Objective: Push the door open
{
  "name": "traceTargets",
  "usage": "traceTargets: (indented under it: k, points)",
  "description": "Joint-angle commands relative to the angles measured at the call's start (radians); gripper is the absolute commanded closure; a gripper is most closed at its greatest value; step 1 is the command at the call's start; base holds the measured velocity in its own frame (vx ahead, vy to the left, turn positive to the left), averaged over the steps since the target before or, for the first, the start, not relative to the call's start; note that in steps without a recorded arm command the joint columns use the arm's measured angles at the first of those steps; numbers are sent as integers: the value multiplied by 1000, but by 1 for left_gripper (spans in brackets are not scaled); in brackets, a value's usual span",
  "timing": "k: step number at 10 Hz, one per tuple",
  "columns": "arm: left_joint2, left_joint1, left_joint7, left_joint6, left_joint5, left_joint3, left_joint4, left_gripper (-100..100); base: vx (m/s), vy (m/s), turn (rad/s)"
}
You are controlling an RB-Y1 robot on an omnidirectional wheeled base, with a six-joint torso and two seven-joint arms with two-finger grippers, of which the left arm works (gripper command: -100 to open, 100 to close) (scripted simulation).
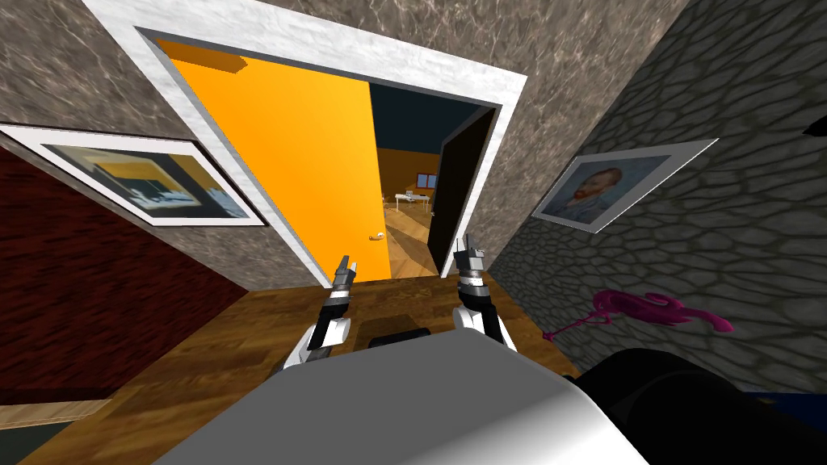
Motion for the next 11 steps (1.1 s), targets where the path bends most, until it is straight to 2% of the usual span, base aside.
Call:
traceTargets:
  k: [1, 6, 7, 11]
  points:
    - [0, -21, 3, -8, 0, 0, 50, -100, 96, -9, 15]
    - [2, -80, 13, -36, 0, 1, 204, -100, 102, -3, 14]
    - [2, -80, 13, -36, 0, 1, 208, -100, 71, 0, 6]
    - [3, -126, 22, -57, 0, 1, 325, -100, 73, -1, 12]
